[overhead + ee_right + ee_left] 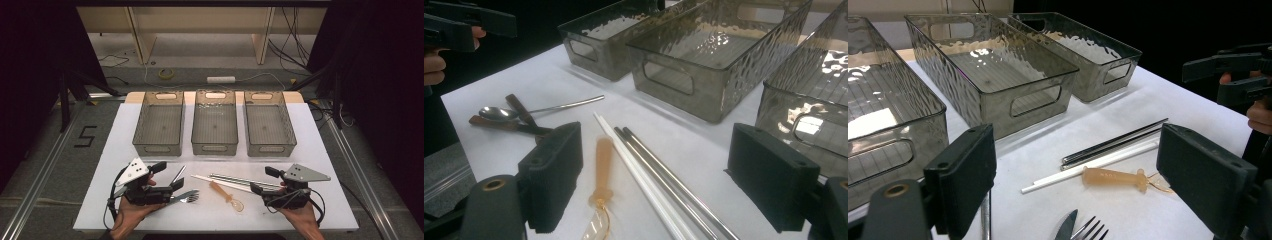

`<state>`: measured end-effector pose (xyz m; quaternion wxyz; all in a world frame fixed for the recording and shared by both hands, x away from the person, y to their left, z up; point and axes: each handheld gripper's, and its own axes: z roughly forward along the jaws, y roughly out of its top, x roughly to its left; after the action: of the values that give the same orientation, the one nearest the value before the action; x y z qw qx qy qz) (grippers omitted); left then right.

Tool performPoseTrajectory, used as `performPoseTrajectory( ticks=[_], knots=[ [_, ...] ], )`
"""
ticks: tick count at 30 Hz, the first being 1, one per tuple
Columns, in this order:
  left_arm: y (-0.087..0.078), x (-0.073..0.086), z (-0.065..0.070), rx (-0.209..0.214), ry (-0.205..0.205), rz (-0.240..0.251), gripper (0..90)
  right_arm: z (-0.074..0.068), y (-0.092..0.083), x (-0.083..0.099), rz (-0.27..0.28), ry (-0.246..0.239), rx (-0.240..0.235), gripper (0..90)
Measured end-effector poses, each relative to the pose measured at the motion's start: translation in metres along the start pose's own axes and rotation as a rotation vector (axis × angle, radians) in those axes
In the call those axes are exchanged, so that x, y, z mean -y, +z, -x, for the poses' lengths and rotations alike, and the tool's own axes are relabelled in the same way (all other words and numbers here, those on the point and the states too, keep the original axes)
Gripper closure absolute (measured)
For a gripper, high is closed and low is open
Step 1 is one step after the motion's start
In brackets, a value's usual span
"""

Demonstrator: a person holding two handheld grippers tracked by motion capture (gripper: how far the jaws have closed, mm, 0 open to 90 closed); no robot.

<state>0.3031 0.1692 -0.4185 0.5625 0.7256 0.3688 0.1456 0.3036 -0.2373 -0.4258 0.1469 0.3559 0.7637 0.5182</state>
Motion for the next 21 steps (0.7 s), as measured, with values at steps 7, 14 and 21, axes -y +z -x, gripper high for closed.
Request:
performPoseTrajectory(
  ticks=[7,14,21],
  knots=[
    [-0.0001,0.0000,0.0002,-0.001,0.003,0.000,15.6,0.0011,-0.0003,-0.0013,-0.010,0.001,-0.001,23.1],
    [0.0004,0.0000,0.0007,-0.001,0.002,-0.001,15.6,0.0013,-0.0002,-0.0037,-0.029,-0.008,-0.004,23.5],
    [0.0006,0.0000,0.0004,-0.001,0.001,-0.002,15.6,0.0043,-0.0004,-0.0095,-0.058,-0.025,0.002,24.8]
  ],
)
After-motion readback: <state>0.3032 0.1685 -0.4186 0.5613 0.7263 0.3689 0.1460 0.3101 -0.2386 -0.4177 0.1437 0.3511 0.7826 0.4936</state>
